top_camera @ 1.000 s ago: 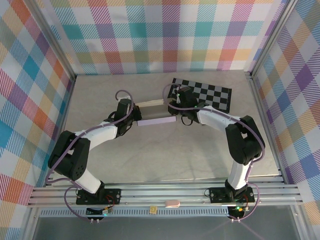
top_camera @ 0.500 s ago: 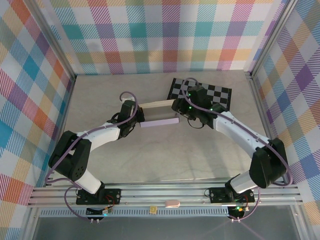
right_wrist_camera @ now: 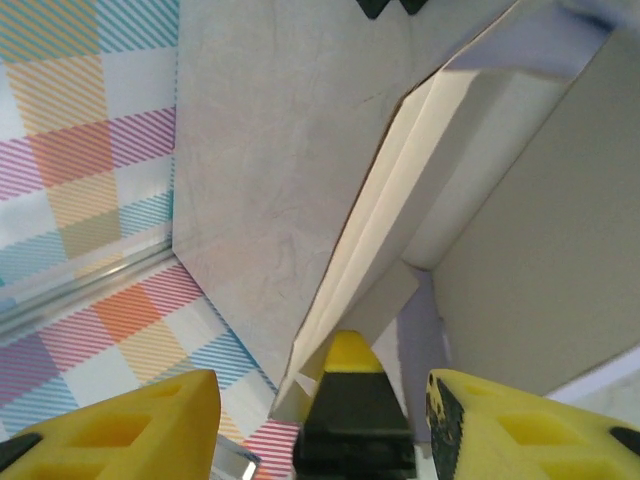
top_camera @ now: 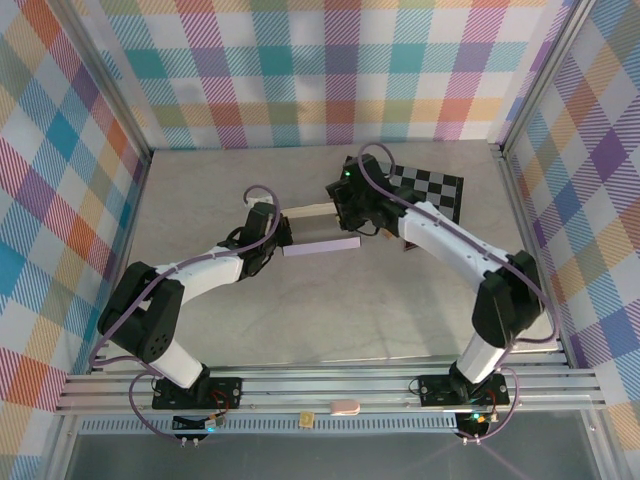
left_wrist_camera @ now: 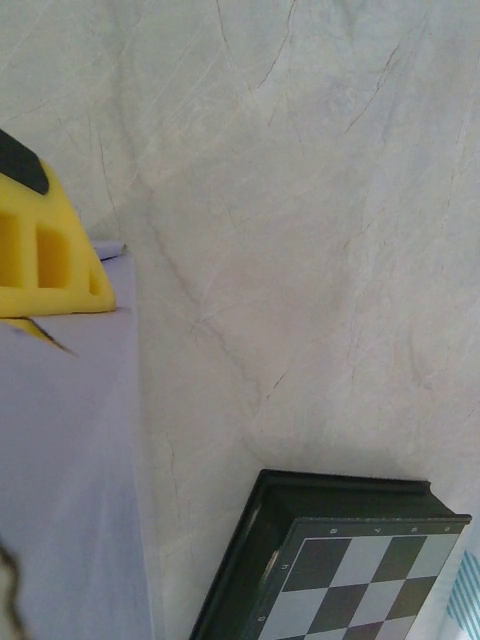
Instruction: Fold the paper box
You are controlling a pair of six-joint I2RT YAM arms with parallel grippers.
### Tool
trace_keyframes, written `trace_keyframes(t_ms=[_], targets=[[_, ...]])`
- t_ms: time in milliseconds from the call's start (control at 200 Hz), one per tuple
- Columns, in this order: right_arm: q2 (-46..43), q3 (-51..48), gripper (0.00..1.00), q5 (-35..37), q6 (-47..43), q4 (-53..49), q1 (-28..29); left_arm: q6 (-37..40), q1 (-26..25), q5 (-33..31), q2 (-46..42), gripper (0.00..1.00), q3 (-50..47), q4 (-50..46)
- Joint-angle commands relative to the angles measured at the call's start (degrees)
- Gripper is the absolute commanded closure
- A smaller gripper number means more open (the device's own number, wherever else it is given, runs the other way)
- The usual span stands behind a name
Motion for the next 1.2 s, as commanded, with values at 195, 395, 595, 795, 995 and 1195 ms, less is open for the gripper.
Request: trace_keyframes(t_ms=[195,395,595,795,995,1195], targets=[[9.3,9.2,0.49,-1.8,8.8,-4.5,0.4,-0.3,-1.3,-0.6,-0.8,1.0,-2.4,-3.9],[9.4,7.9,0.67,-1.9,8.6,-5.2,0.4,-0.5,-1.7,-1.0,-1.1,1.0,-2.4,-4.2],[6.5,0.8,0.81,-3.3,8.9,-2.9,0.4,-1.4,-2.0,-1.0,-1.3,1.0,-2.2,-4.7],[4.1,-4.6,0.92,-3.4,9.5,-1.1,0.4,-3.0,-2.4,-0.6,-1.8,1.0,-1.8,-6.0],[3.3,-7.4,0.98,-3.6,9.6,-0.4,0.3,-8.1,-2.9,-0.4,-7.0,0.7,-1.2,-12.1],[2.7,-10.2,1.0,-4.2,9.3,0.6,0.2,-14.1,-3.9,3.2,-16.2,0.55,-3.6,-19.8]])
